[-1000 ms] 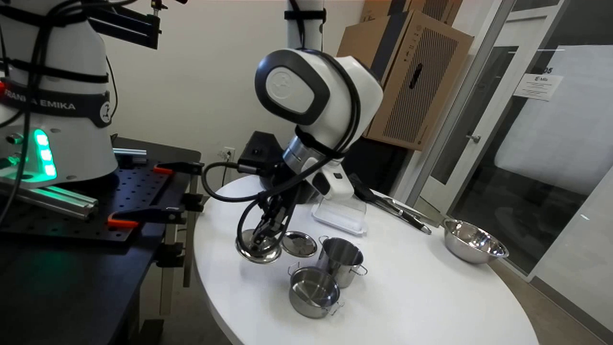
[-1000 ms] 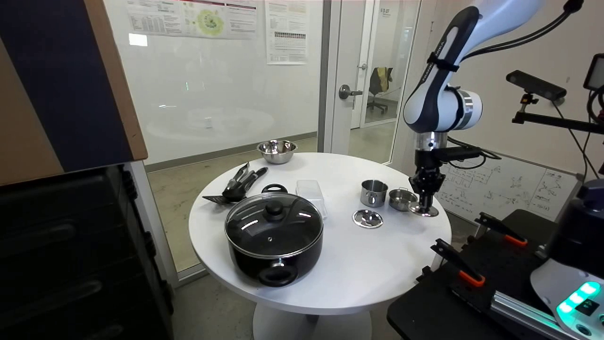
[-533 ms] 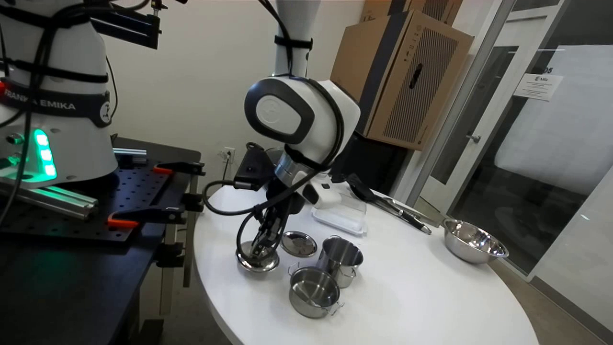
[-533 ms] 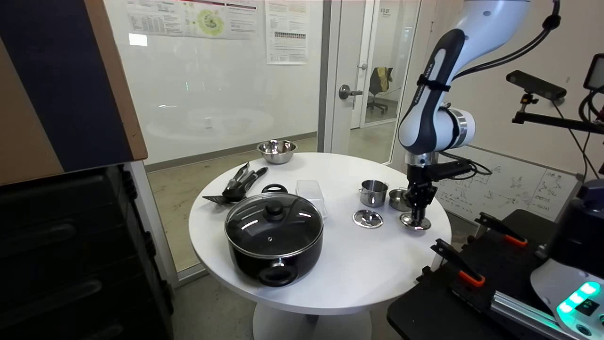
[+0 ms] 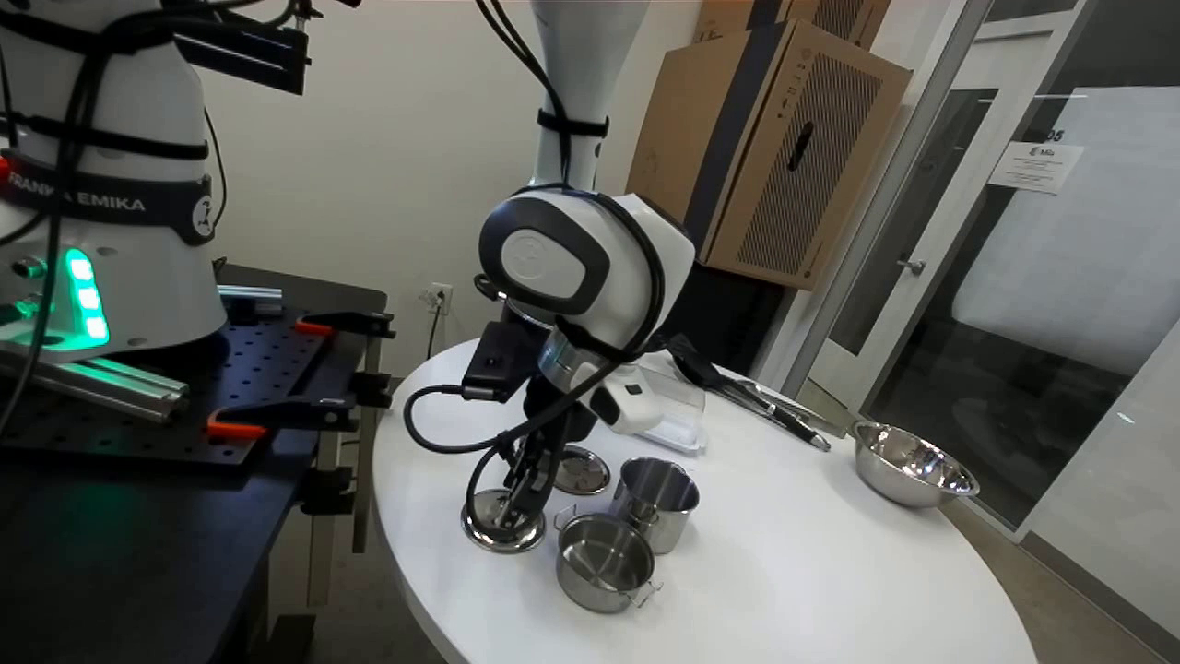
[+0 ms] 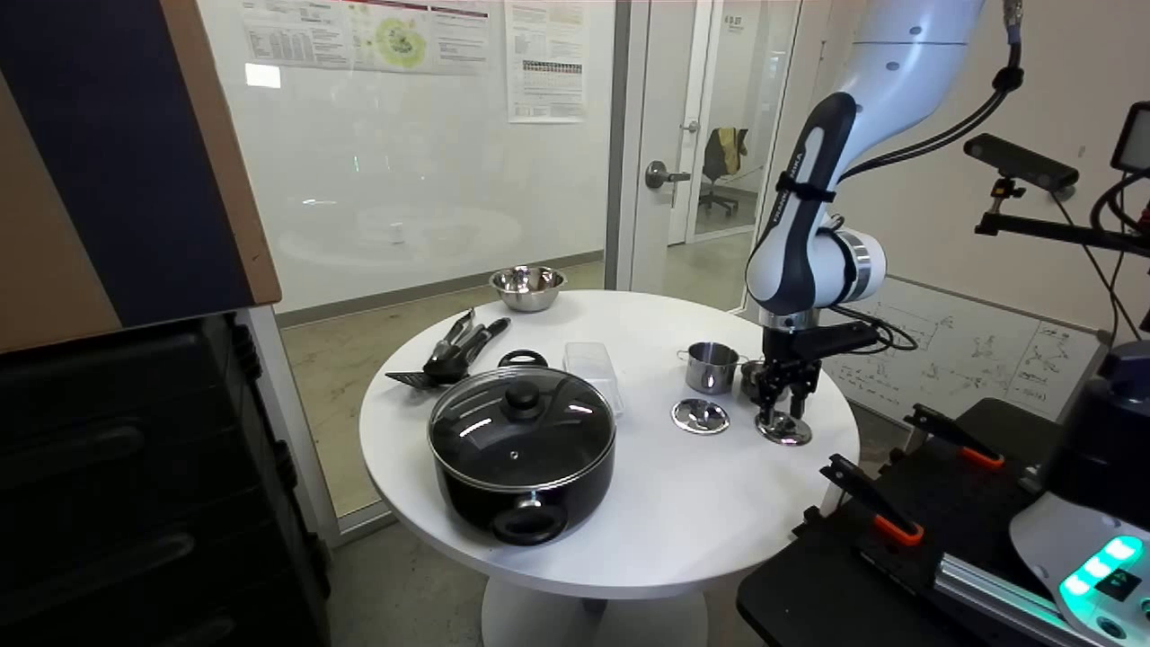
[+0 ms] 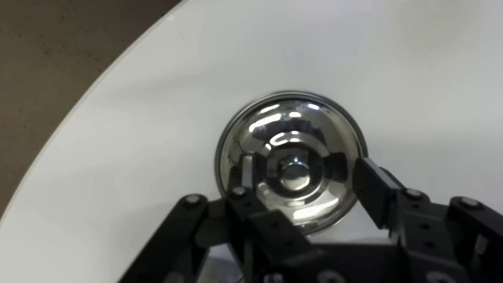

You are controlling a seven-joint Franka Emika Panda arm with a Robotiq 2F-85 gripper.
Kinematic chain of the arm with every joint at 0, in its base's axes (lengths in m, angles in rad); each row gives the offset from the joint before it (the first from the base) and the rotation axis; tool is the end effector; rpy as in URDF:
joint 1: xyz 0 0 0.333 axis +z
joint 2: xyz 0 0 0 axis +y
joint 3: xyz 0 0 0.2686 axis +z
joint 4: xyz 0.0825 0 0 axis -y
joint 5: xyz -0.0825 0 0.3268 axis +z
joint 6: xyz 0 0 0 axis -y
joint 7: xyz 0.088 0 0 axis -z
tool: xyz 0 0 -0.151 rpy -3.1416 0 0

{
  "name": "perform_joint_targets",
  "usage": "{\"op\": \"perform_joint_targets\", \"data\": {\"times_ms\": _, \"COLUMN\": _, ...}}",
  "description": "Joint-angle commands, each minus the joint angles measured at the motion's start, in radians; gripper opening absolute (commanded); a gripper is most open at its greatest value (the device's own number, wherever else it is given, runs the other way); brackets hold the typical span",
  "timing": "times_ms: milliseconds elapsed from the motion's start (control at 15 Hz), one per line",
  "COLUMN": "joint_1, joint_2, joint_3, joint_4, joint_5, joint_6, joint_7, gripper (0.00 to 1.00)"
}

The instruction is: Put the lid on the small pot on the table

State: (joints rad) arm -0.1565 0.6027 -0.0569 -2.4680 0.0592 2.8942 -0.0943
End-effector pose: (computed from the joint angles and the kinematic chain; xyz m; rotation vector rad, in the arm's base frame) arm 0.3754 -0.0905 0.0238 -3.1146 0.2663 0.2760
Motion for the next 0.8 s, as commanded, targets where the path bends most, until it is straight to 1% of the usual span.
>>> {"op": "perform_joint_targets", "data": {"times_ms": 0, "joint_1": -0.067, "joint_2": -0.061, "joint_3": 0.052, "joint_4": -0.014, "joint_5": 0.014, "joint_6": -0.049, "joint_7": -0.026, "gripper": 0.97}}
{"op": "perform_joint_targets", "data": {"times_ms": 67, "joint_1": -0.086, "joint_2": -0.088, "joint_3": 0.067, "joint_4": -0.03, "joint_5": 0.016, "joint_6": -0.068, "joint_7": -0.041, "gripper": 1.0}}
{"op": "perform_joint_targets", "data": {"times_ms": 267, "joint_1": -0.124, "joint_2": -0.15, "joint_3": 0.097, "joint_4": -0.063, "joint_5": 0.029, "joint_6": -0.131, "joint_7": -0.076, "gripper": 1.0}}
{"op": "perform_joint_targets", "data": {"times_ms": 467, "joint_1": -0.134, "joint_2": -0.201, "joint_3": 0.106, "joint_4": -0.094, "joint_5": 0.066, "joint_6": -0.14, "joint_7": -0.083, "gripper": 1.0}}
{"op": "perform_joint_targets", "data": {"times_ms": 533, "joint_1": -0.101, "joint_2": -0.139, "joint_3": 0.075, "joint_4": -0.05, "joint_5": 0.043, "joint_6": -0.125, "joint_7": -0.059, "gripper": 1.0}}
{"op": "perform_joint_targets", "data": {"times_ms": 733, "joint_1": -0.104, "joint_2": -0.174, "joint_3": 0.08, "joint_4": -0.071, "joint_5": 0.057, "joint_6": -0.129, "joint_7": -0.065, "gripper": 1.0}}
